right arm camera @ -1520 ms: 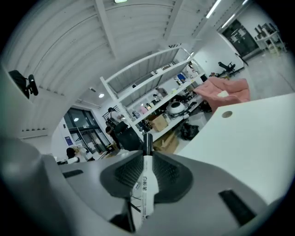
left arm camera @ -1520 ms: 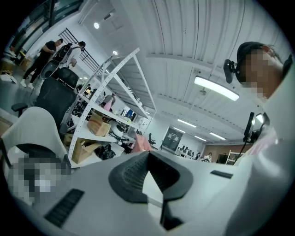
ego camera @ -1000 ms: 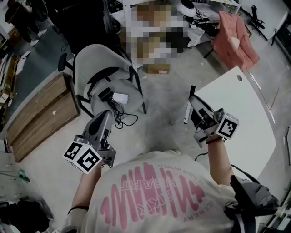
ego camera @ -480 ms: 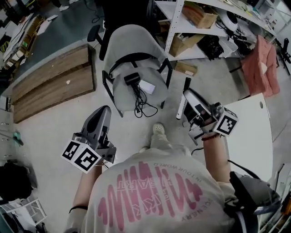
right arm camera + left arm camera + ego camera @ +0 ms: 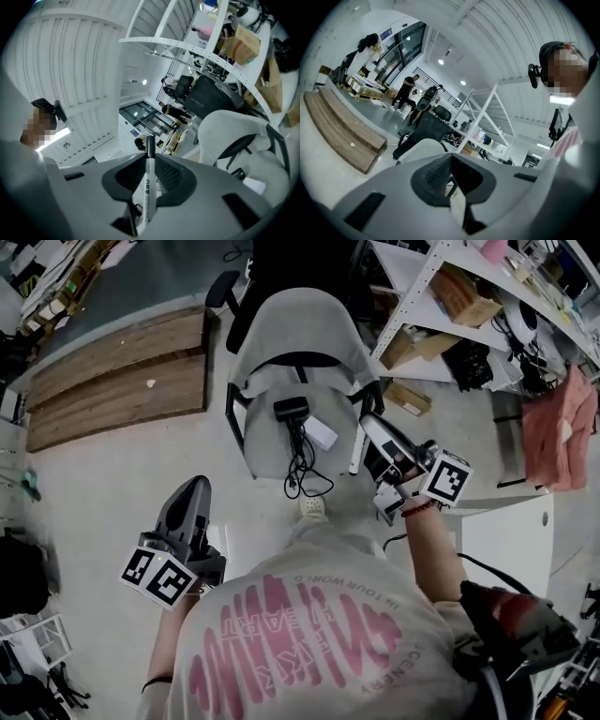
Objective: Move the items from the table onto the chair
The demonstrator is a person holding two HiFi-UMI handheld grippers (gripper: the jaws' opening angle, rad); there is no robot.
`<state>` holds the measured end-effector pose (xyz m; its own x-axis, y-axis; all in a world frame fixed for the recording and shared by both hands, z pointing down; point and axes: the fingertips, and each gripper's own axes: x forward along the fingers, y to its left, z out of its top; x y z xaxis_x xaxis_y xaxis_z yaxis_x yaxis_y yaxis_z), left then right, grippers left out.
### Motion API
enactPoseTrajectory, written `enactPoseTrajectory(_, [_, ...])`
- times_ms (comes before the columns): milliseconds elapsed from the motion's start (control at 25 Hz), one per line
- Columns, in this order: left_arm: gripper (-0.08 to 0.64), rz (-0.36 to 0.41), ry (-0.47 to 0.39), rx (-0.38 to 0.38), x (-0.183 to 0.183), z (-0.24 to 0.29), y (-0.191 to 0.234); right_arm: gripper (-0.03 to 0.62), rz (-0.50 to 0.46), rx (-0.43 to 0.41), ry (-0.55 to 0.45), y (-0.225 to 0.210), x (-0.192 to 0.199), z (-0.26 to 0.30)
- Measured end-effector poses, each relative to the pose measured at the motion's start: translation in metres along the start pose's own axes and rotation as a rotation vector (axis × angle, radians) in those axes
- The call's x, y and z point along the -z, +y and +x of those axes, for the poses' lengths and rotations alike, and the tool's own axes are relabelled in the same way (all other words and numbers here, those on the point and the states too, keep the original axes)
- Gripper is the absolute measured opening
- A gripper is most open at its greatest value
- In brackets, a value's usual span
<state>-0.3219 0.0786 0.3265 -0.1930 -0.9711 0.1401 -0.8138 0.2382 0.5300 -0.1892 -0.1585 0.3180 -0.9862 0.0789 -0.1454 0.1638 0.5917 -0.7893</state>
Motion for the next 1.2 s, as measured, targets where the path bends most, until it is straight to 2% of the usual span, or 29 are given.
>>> enactPoseTrajectory(160, [0.009, -0.041, 0.007, -0.102, -0.003, 0.022, 0.023, 0.074, 0.122, 0.030, 0.042, -0.059, -0.013, 0.027])
enactPoseTrajectory(360, [0.011, -0.058, -0.009, -0.186, -0.023, 0.054, 0.036, 0.074, 0.147, 0.087, 0.129, -0.127, -0.023, 0.062])
enactPoseTrajectory(560, [0.009, -0.077, 0.023, -0.283, -0.020, 0.064, 0.043, 0.074, 0.226, 0.203, 0.185, -0.213, -0.006, 0.075])
enactPoseTrajectory(680, [0.009, -0.080, 0.045, -0.359, -0.018, 0.061, 0.046, 0.074, 0.199, 0.371, 0.267, -0.281, 0.014, 0.064])
enactPoseTrajectory(800, [0.011, -0.062, 0.070, -0.428, -0.020, 0.056, 0.049, 0.074, 0.195, 0.453, 0.346, -0.327, 0.038, 0.064])
enactPoseTrajectory(880, [0.009, -0.064, 0.080, -0.465, -0.021, 0.055, 0.051, 0.074, 0.131, 0.528, 0.442, -0.352, 0.053, 0.062])
enactPoseTrajectory(1040, [0.009, -0.099, 0.103, -0.530, -0.015, 0.053, 0.056, 0.074, -0.055, 0.669, 0.695, -0.397, 0.093, 0.046])
enactPoseTrajectory(1120, [0.009, -0.108, 0.130, -0.554, -0.009, 0.052, 0.056, 0.074, -0.097, 0.728, 0.793, -0.418, 0.113, 0.034])
enactPoseTrajectory(1200, [0.009, -0.104, 0.165, -0.574, -0.003, 0.051, 0.056, 0.074, -0.097, 0.789, 0.857, -0.437, 0.129, 0.019])
